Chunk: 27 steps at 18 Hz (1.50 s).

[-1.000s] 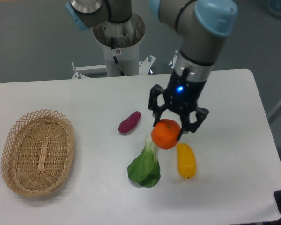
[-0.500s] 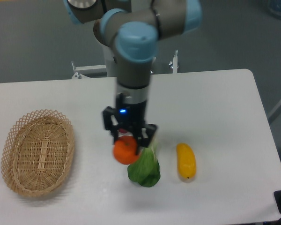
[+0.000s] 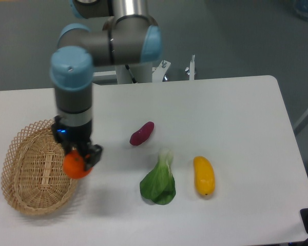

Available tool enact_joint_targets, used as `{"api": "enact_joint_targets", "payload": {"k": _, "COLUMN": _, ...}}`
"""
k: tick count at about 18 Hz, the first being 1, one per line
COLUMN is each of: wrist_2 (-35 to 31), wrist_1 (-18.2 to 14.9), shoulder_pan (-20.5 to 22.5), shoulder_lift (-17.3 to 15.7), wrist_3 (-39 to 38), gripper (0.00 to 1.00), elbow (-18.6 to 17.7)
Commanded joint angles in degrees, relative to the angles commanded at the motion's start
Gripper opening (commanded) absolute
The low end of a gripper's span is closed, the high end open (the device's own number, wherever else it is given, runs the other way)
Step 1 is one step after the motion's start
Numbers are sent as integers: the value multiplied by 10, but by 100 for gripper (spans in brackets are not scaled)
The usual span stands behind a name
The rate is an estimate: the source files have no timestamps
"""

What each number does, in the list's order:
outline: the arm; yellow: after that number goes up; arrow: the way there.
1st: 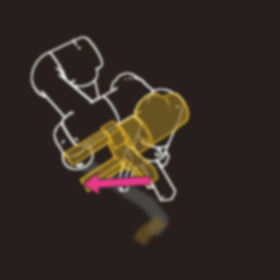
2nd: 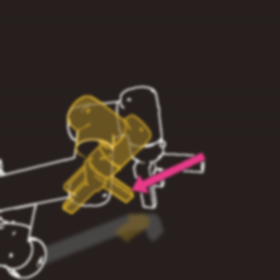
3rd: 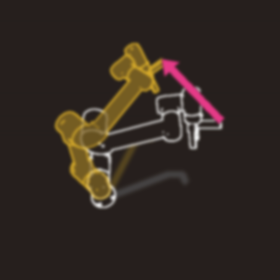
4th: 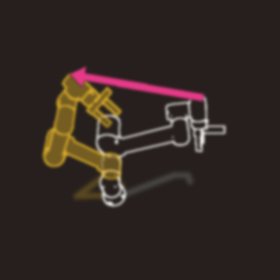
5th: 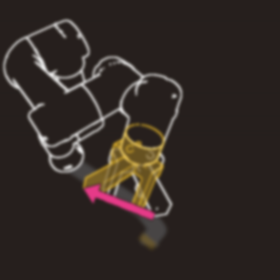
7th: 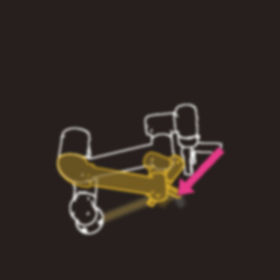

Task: Place the orange in the basket

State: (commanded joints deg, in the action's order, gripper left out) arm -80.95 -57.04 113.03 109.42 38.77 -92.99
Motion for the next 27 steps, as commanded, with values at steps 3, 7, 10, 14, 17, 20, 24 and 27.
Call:
{"api": "enact_joint_targets", "payload": {"k": 3, "wrist_2": -1, "wrist_1": 6, "shoulder_pan": -21, "shoulder_lift": 25, "wrist_3": -12, "gripper": 64, "elbow": 1}}
{"api": "enact_joint_targets", "payload": {"k": 7, "wrist_2": -2, "wrist_1": 31, "shoulder_pan": -35, "shoulder_lift": 54, "wrist_3": -25, "gripper": 65, "elbow": 12}}
{"api": "enact_joint_targets", "payload": {"k": 10, "wrist_2": -13, "wrist_1": 33, "shoulder_pan": -41, "shoulder_lift": 66, "wrist_3": -32, "gripper": 65, "elbow": 14}}
{"api": "enact_joint_targets", "payload": {"k": 14, "wrist_2": -14, "wrist_1": 33, "shoulder_pan": -44, "shoulder_lift": 73, "wrist_3": -34, "gripper": 66, "elbow": 13}}
{"api": "enact_joint_targets", "payload": {"k": 17, "wrist_2": -14, "wrist_1": 33, "shoulder_pan": -45, "shoulder_lift": 76, "wrist_3": -41, "gripper": 68, "elbow": 14}}
{"api": "enact_joint_targets", "payload": {"k": 20, "wrist_2": -14, "wrist_1": 33, "shoulder_pan": -45, "shoulder_lift": 77, "wrist_3": -41, "gripper": 77, "elbow": 13}}
{"api": "enact_joint_targets", "payload": {"k": 24, "wrist_2": -14, "wrist_1": 33, "shoulder_pan": -46, "shoulder_lift": 74, "wrist_3": -40, "gripper": 100, "elbow": 12}}
{"api": "enact_joint_targets", "payload": {"k": 27, "wrist_2": -14, "wrist_1": 34, "shoulder_pan": -46, "shoulder_lift": 68, "wrist_3": -37, "gripper": 100, "elbow": 11}}
